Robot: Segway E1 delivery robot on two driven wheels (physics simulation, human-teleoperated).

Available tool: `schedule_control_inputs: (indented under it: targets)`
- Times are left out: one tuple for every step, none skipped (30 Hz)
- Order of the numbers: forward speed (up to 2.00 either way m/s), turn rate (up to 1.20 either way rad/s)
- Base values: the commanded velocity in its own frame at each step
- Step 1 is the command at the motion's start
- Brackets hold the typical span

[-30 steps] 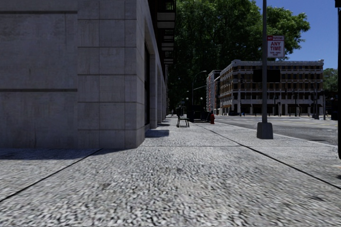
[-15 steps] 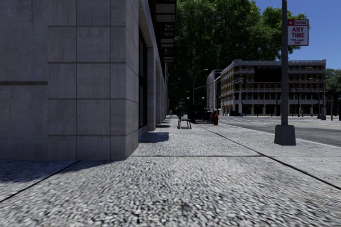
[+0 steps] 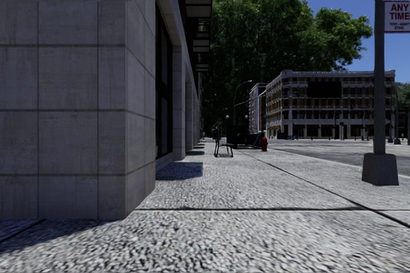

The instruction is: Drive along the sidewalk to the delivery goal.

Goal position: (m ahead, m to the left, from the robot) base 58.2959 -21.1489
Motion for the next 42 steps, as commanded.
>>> schedule_control_inputs:
  targets:
    - [2.00, 0.00]
    - [2.00, 0.00]
    - [2.00, 0.00]
    - [2.00, 0.00]
    - [2.00, 0.00]
    - [2.00, 0.00]
    - [2.00, 0.00]
    - [2.00, 0.00]
    - [2.00, 0.00]
    - [2.00, 0.00]
    - [2.00, 0.00]
    - [2.00, 0.00]
    - [2.00, 0.00]
    - [2.00, 0.00]
    - [2.00, 0.00]
    - [2.00, 0.00]
    - [2.00, 0.00]
    - [2.00, 0.00]
    - [2.00, 0.00]
    - [2.00, 0.00]
    - [2.00, 0.00]
    - [2.00, 0.00]
    - [2.00, 0.00]
    - [2.00, 0.00]
    - [2.00, 0.00]
    - [2.00, 0.00]
    - [2.00, 0.00]
    - [2.00, 0.00]
    - [2.00, 0.00]
    - [2.00, 0.00]
    - [2.00, 0.00]
    - [2.00, 0.00]
    - [2.00, 0.00]
    - [2.00, 0.00]
    - [2.00, 0.00]
    - [2.00, 0.00]
    - [2.00, 0.00]
    - [2.00, 0.00]
    - [2.00, 0.00]
    - [2.00, 0.00]
    - [2.00, 0.00]
    - [2.00, 0.00]
